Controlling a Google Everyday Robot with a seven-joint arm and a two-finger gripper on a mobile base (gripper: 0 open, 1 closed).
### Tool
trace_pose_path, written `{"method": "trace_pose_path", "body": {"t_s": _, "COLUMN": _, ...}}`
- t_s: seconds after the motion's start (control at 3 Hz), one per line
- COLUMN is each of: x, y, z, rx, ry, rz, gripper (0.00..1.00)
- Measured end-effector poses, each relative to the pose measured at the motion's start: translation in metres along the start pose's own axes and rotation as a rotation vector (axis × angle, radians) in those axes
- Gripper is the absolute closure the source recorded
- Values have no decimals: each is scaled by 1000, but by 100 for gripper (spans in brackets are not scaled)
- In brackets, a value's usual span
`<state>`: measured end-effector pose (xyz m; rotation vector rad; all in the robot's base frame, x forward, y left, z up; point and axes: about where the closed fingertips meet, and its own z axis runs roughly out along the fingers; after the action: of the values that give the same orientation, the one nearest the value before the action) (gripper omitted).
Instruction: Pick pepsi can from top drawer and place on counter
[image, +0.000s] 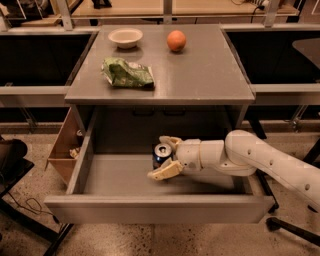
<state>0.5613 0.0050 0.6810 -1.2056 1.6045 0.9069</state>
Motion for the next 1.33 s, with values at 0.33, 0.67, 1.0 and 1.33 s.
{"method": "trace_pose_path", "body": {"t_s": 0.33, "x": 2, "y": 0, "z": 17, "rx": -21, "ry": -19, "rz": 8, "gripper": 42}}
{"method": "trace_pose_path", "body": {"t_s": 0.67, "x": 3, "y": -4, "z": 33, "rx": -45, "ry": -34, "rz": -3, "gripper": 65}}
{"method": "trace_pose_path", "body": {"t_s": 1.0, "x": -4, "y": -10, "z": 38, "rx": -54, "ry": -32, "rz": -18, "gripper": 88}}
{"method": "trace_pose_path", "body": {"t_s": 1.33, "x": -26, "y": -22, "z": 14, "rx": -24, "ry": 17, "rz": -49, "gripper": 100}}
